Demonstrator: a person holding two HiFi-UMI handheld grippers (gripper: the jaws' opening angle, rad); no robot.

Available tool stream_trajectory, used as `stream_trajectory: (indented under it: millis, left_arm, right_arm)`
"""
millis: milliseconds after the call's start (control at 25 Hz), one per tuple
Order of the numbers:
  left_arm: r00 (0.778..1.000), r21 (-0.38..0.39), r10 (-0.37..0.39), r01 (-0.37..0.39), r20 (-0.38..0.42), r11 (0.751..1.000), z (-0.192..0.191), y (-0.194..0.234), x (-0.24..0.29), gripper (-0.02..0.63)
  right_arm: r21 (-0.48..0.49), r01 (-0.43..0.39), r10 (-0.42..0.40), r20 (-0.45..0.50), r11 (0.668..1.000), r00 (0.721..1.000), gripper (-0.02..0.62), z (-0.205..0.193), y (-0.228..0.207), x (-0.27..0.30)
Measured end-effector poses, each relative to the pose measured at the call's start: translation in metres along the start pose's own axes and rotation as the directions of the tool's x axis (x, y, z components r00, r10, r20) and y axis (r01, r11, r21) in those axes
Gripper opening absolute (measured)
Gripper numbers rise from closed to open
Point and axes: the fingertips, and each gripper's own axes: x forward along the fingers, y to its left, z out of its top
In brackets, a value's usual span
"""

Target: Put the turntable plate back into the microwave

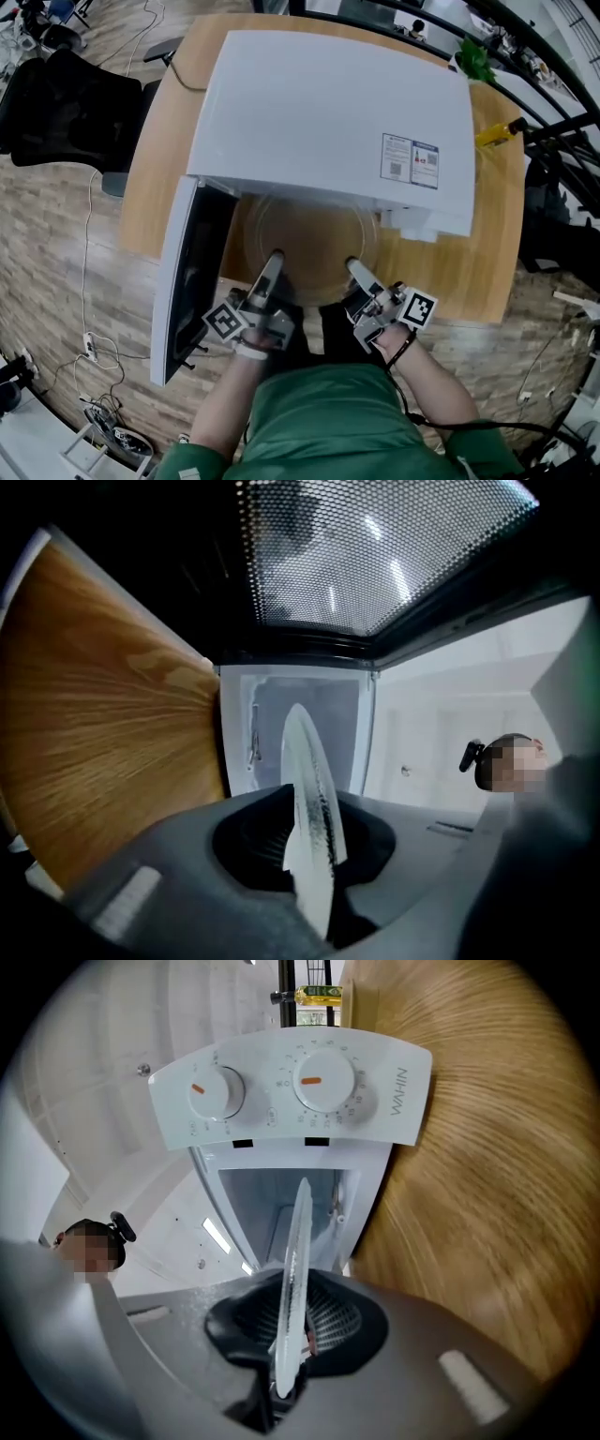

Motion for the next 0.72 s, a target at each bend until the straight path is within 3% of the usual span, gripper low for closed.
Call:
stream_trajectory:
  millis: [720]
  left_arm:
    - [0.999, -0.053, 0.030, -0.029, 0.021, 0.998, 0.013, 0.047, 0.021, 0.037]
  right_arm:
    - [0.014, 0.041, -0.042, 0.020, 0.999, 0.999, 0.040, 0.020, -0.041, 0.019]
